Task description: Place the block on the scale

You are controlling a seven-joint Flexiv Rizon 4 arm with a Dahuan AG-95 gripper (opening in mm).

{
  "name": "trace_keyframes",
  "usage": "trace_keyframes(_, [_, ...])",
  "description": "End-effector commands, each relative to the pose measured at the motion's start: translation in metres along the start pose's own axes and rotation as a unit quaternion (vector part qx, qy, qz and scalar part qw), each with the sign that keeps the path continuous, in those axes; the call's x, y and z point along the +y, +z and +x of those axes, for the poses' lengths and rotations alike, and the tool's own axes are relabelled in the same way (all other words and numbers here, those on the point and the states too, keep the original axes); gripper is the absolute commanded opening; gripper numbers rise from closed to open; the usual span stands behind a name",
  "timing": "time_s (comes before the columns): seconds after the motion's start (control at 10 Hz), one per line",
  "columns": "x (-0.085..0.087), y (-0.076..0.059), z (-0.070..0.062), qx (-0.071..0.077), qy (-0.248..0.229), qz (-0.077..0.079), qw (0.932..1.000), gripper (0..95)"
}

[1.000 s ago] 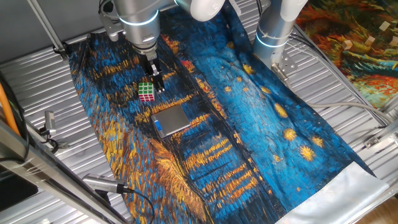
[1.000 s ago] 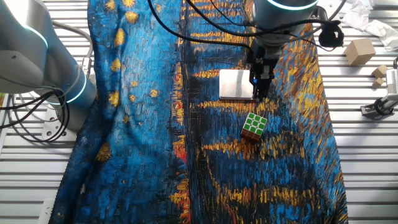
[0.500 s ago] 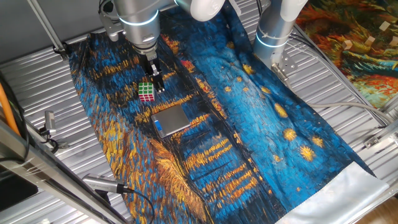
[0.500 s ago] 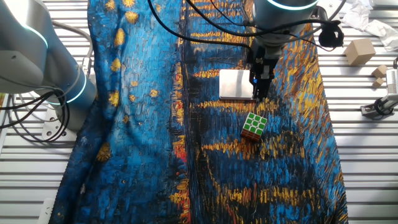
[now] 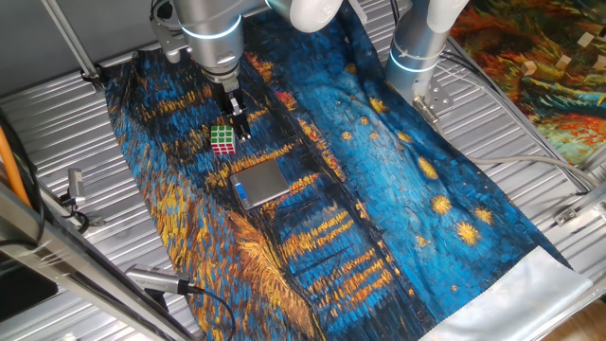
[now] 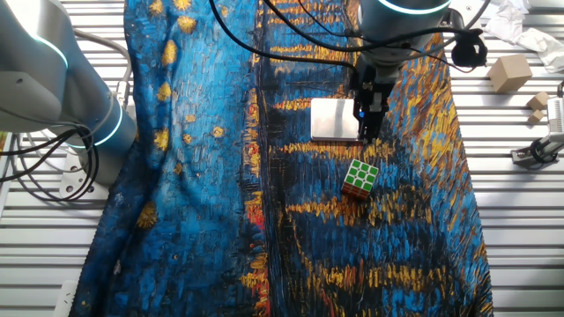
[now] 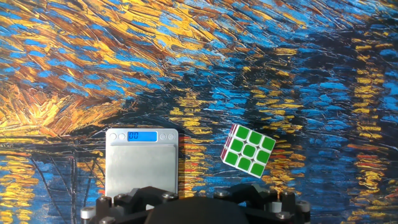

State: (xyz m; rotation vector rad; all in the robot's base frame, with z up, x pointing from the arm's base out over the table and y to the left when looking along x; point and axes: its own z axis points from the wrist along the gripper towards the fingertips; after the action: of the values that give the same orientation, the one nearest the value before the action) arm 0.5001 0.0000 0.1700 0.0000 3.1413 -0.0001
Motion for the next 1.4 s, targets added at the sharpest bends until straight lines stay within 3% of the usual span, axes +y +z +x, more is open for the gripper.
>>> trace_keyframes(0.1, [0.0000,0.0000,0.0001,0.003,-0.032,-0.088,0.9956,0.0])
trace_keyframes(1.4, [0.0000,-0.0003,0.0002,0.004,-0.032,-0.084,0.9960,0.0])
